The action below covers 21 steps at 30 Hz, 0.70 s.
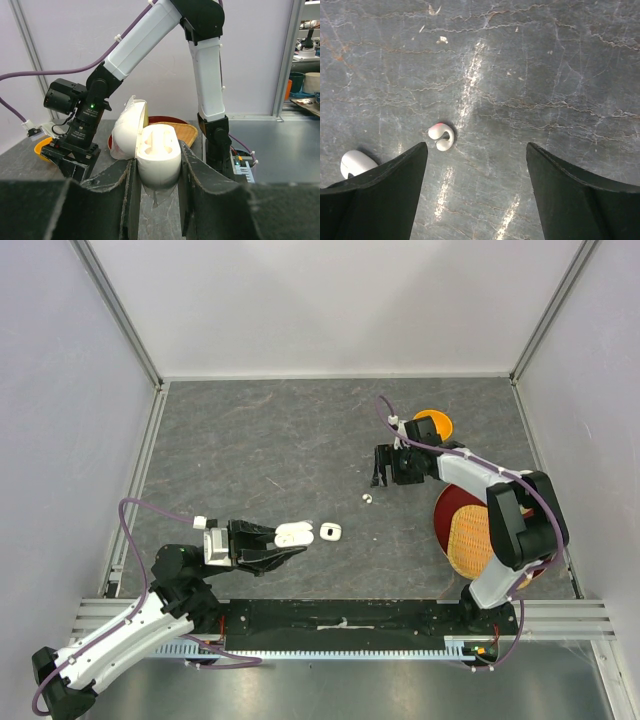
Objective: Insert the wireless bluetooth earbuds into the charging case
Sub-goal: Pick up the earbud from the center of the board.
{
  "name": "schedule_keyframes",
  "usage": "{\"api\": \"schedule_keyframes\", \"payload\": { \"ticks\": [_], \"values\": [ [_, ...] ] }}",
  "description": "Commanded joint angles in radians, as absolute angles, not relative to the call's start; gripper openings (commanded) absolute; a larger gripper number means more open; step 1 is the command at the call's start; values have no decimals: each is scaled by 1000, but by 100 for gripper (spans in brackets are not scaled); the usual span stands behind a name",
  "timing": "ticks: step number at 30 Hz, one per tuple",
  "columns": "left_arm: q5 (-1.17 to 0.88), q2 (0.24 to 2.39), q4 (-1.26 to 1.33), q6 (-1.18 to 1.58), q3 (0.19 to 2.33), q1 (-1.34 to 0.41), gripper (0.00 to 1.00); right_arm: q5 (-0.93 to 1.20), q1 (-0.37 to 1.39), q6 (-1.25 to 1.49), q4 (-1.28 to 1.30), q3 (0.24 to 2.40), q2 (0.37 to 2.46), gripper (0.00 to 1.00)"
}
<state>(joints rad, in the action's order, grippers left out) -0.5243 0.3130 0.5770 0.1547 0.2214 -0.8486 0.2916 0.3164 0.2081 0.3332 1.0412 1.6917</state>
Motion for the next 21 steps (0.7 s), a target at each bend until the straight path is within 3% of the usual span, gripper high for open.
{"api": "schedule_keyframes", "payload": {
  "ticks": [1,2,6,13,21],
  "values": [
    [-502,316,603,126,244,-850,2,230,340,206,291,1042,1706,89],
    [-503,316,601,124,244,-851,2,178,347,213,291,1040,1704,98],
    [-503,310,597,126,244,-850,2,83,367,256,241,1003,1649,98],
    [-495,304,594,126,241,-851,2,95,368,262,186,959,1513,98],
    [-497,305,601,132,241,-850,2,189,367,213,268,1009,1667,98]
  ]
}}
